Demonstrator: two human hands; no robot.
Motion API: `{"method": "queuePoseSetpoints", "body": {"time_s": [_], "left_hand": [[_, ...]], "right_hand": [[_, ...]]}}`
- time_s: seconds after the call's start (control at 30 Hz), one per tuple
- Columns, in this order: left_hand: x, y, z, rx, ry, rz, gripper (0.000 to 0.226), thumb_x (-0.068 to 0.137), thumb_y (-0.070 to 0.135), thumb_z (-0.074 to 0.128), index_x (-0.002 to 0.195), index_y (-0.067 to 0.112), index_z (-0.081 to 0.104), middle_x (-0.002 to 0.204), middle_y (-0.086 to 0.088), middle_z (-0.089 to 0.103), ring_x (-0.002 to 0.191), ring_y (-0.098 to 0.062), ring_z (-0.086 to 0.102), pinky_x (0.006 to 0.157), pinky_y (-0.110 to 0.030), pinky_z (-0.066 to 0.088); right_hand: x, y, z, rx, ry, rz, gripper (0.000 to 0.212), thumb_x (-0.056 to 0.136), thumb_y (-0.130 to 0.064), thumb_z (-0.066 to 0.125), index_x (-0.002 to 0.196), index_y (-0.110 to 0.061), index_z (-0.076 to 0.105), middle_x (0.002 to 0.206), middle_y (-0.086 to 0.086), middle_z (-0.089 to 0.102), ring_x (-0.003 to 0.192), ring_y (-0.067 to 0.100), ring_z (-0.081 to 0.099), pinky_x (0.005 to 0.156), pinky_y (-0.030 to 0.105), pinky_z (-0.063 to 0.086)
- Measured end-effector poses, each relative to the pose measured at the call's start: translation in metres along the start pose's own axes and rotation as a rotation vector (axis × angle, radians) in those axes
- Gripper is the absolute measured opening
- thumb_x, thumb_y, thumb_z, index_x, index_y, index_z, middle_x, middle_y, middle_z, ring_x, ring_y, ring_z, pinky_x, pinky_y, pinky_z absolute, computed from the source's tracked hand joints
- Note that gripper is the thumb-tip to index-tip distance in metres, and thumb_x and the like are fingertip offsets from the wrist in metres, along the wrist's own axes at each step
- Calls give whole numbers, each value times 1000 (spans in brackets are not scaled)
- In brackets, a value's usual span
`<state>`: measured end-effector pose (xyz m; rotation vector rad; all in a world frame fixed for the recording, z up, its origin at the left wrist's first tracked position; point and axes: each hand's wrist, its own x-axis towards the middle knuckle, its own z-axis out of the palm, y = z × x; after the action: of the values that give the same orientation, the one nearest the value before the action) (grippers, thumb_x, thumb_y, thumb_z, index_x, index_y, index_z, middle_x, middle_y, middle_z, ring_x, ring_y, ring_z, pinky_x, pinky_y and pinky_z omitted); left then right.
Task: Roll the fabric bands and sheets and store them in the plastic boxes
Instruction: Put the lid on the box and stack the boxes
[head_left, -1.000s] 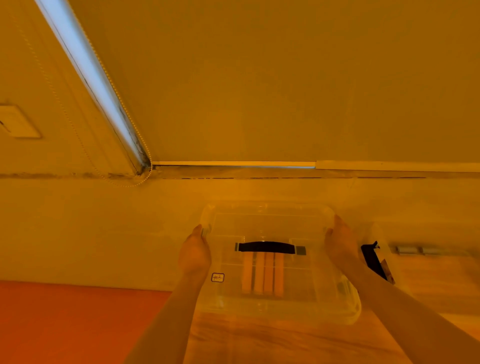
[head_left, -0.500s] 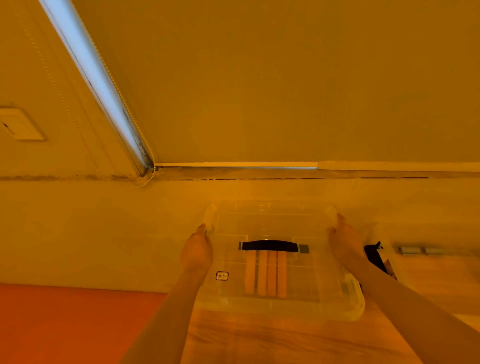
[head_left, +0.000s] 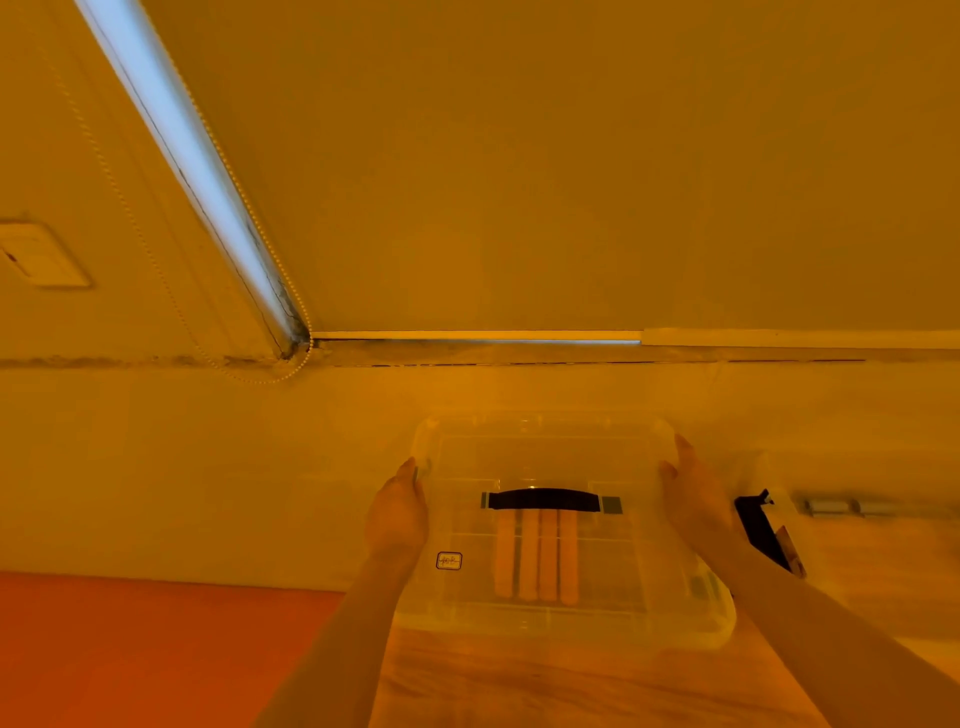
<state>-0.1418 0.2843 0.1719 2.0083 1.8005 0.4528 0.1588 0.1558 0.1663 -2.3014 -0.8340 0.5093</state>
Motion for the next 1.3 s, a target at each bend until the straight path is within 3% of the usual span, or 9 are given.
{"method": "queuePoseSetpoints", "body": {"time_s": [0.17,0.5,0.63,0.73,0.87,1.07,1.13,1.23,1.3], "left_hand": [[-3,-2,4,-14,17,-7,42,103,30,33,141,17,42,118,-12,63,105,-29,61,88,-46,52],[0,-4,10,-17,33,-4,42,103,31,32,141,17,43,123,-12,61,109,-29,60,89,-46,52],[0,-3,11,52,14,-10,43,103,29,32,143,17,40,133,-12,54,116,-30,56,92,-46,51],[-1,3,12,215,47,36,48,102,35,32,148,22,30,153,-11,31,138,-32,34,109,-48,34],[-8,28,20,271,-8,170,50,102,40,24,150,29,17,158,-6,17,145,-27,16,118,-44,15],[-31,80,47,361,-173,346,49,102,44,16,150,35,13,160,0,5,148,-21,0,118,-47,-2],[-40,91,54,369,-215,369,49,101,46,15,150,36,15,160,-1,4,148,-23,-1,117,-47,-1],[-44,94,57,418,-230,364,50,101,48,13,150,37,15,160,-2,2,147,-25,-4,117,-48,-2],[-45,94,57,429,-234,357,51,100,49,11,150,37,14,160,-3,2,147,-25,-4,117,-48,-2]], "right_hand": [[1,4,3,-22,13,5,54,103,-22,36,152,-21,16,94,13,60,66,17,54,49,27,38],[3,9,6,-5,39,-25,52,102,-22,38,151,-21,20,81,6,56,60,15,52,46,24,37],[7,10,5,36,16,-13,52,102,-21,39,151,-20,22,103,13,60,71,16,53,55,26,42],[8,12,3,28,-6,-37,54,102,-22,38,152,-23,19,111,15,59,77,18,56,59,28,47],[4,19,-2,17,-52,-67,55,102,-27,38,153,-23,17,127,16,53,101,28,58,75,36,52],[-8,28,-19,14,-96,-84,53,99,-43,40,148,-26,29,138,15,42,108,29,55,80,39,53],[-9,33,-22,32,-149,-59,64,93,-57,43,148,-27,29,142,12,40,112,31,56,79,37,54],[13,71,-8,113,-181,-66,98,64,-92,38,140,-30,36,131,8,53,103,25,62,77,42,59],[24,87,-1,137,-193,-53,101,58,-96,37,135,-29,41,122,5,58,98,22,63,74,44,59]]}}
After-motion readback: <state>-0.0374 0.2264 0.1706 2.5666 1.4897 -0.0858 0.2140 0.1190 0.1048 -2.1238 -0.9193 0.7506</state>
